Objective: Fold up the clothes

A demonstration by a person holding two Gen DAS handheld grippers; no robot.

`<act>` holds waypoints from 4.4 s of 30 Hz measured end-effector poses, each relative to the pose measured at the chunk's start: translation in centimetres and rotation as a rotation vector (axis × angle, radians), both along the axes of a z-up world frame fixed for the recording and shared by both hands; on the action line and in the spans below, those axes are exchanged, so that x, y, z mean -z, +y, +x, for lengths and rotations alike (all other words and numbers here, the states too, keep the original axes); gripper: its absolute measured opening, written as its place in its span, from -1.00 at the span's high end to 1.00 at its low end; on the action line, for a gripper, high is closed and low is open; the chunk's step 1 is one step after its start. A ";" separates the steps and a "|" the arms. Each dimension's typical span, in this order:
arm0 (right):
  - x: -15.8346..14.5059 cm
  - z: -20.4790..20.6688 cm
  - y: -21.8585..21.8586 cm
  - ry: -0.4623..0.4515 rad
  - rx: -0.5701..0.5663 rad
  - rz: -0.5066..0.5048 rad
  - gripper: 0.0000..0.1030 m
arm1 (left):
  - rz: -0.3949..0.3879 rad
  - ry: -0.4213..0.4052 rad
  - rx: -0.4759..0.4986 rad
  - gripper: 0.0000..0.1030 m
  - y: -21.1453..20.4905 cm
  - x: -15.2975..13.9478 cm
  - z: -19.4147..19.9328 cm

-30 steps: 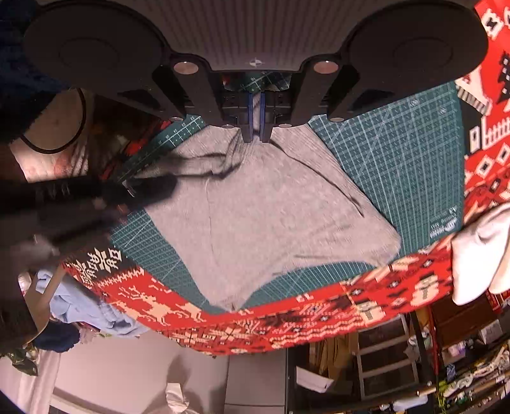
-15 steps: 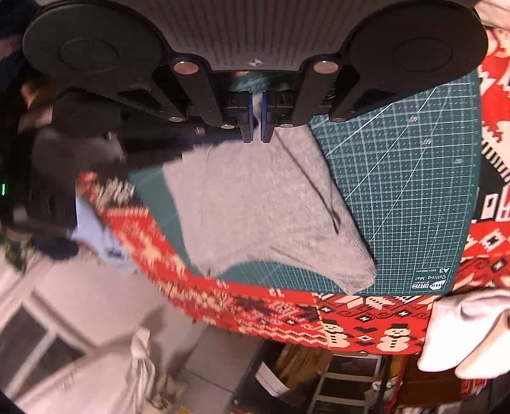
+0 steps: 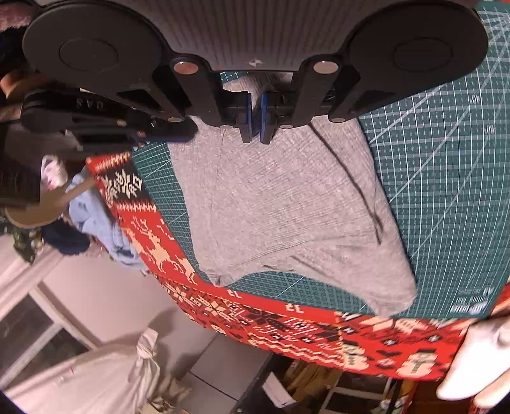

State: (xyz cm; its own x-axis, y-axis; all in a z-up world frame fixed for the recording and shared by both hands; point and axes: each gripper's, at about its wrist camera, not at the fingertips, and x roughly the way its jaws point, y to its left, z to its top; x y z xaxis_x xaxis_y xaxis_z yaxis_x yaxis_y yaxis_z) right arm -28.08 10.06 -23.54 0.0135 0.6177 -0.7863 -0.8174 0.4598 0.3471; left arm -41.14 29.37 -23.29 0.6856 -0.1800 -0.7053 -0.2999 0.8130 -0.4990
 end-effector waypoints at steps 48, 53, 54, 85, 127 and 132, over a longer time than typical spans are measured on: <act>-3.4 3.2 -1.4 -0.104 0.171 0.065 0.86 | -0.006 -0.037 -0.044 0.89 3.1 -2.7 -0.2; -3.8 5.8 -0.9 -0.101 0.199 0.058 0.86 | 0.051 -0.002 -0.120 0.89 6.6 -2.4 1.7; -3.9 6.3 -0.7 -0.100 0.205 0.057 0.86 | 0.065 0.024 -0.138 0.90 7.1 -2.0 2.0; -2.2 13.6 4.5 -0.115 0.284 0.024 0.83 | 0.095 0.115 -0.125 0.91 8.3 -2.4 3.3; -0.6 9.8 3.0 0.006 0.265 -0.021 0.62 | -0.007 0.039 -0.353 0.80 9.8 0.0 1.1; -0.3 9.7 4.7 0.031 0.238 -0.003 0.62 | 0.023 0.022 -0.397 0.81 11.2 -0.9 0.1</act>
